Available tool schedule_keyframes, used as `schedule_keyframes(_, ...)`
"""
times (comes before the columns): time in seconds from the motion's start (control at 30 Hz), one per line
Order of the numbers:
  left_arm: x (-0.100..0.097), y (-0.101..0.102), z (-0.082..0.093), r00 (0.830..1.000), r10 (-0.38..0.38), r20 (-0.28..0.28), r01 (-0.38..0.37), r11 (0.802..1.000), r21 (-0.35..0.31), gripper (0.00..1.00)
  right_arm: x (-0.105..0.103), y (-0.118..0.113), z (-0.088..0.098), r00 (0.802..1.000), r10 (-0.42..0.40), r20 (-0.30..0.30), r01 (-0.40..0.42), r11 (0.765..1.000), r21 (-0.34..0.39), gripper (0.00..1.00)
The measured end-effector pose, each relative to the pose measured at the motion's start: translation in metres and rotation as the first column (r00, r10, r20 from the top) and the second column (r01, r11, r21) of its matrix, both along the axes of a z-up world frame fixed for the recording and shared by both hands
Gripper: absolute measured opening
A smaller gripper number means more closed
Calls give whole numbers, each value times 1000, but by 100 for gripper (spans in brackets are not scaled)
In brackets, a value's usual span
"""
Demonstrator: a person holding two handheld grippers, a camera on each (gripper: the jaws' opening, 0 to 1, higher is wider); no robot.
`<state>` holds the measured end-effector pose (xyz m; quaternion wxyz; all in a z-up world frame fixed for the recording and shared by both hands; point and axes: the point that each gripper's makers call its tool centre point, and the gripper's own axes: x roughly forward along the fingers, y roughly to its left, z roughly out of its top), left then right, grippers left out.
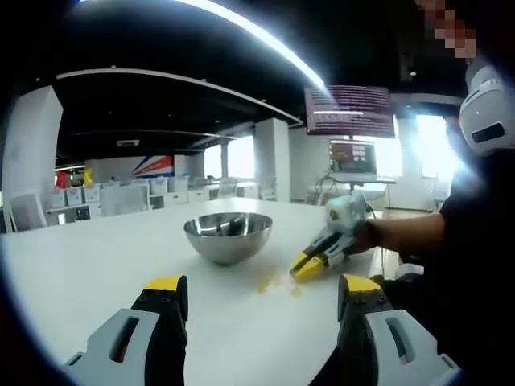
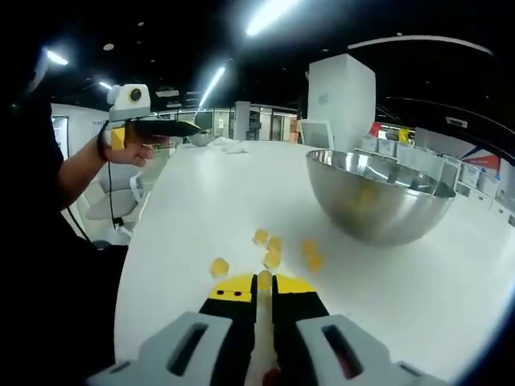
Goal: Pick up the QQ candy scattered on the table and place it into the stainless steel bowl on the table
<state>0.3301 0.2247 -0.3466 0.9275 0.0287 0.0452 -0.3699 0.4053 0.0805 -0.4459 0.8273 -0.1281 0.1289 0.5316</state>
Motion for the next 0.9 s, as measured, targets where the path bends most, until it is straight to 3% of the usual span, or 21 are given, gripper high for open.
schedule_keyframes(0.27, 2, -5, -1, 1000, -10, -1, 10, 1000, -4, 77, -2, -20, 34, 999, -36, 33, 35, 998, 49, 9)
schedule_keyframes(0.47, 3, -10, -4, 1000, -24, -7, 24, 1000, -6, 76, -8, -44, 73, 994, -89, 64, 79, 987, 140, 9)
schedule_keyframes(0.67, 4, -13, -5, 999, -31, -8, 31, 999, -6, 76, -19, -71, 106, 984, -135, 114, 113, 977, 181, 9)
schedule_keyframes(0.9, 5, -16, -6, 999, -37, -14, 37, 999, -5, 76, -22, -94, 121, 974, -165, 152, 131, 969, 210, 9)
